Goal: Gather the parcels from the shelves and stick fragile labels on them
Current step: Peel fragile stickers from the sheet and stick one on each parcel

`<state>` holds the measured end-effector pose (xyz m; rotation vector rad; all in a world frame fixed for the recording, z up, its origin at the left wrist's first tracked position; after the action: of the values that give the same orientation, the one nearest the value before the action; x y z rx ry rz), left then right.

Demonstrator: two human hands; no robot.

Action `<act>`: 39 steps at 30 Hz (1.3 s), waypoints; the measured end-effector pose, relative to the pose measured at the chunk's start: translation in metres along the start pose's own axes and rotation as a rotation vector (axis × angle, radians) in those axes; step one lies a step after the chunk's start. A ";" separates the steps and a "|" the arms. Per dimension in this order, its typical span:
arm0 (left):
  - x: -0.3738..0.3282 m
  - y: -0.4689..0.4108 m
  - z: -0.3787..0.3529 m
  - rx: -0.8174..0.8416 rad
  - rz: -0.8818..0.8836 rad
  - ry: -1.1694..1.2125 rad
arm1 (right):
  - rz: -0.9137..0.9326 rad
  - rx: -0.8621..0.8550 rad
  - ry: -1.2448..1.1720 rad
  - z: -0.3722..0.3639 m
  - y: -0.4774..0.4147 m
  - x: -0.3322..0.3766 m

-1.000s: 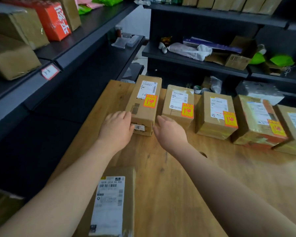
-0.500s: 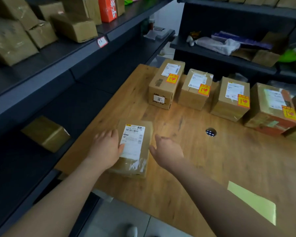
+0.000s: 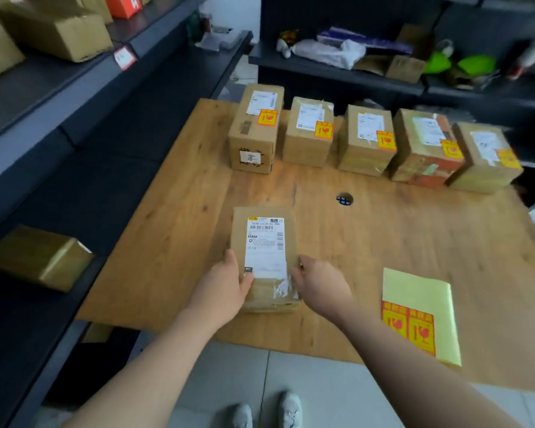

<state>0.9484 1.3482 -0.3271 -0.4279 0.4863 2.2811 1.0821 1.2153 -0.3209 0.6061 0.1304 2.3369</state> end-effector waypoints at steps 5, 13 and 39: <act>-0.049 0.004 -0.025 0.087 -0.108 0.000 | -0.132 -0.069 0.020 0.021 0.033 -0.044; -0.078 0.007 -0.045 0.111 -0.147 -0.095 | -0.186 -0.088 -0.014 0.019 0.051 -0.077; -0.251 0.024 -0.205 0.252 -0.501 -0.338 | -0.230 -0.085 0.029 0.019 0.096 -0.295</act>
<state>1.1282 1.0853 -0.3901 -0.0251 0.4279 1.7330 1.2202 0.9468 -0.3940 0.4885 0.1076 2.1175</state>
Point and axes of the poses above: each hand's wrist, its own y-axis away from the middle knuckle, its own z-axis out of the back of the hand, x = y × z, the point moved 3 cm from there along -y, towards the middle knuckle, and after that the axes turned 2 degrees about z, right-handed, at the moved point
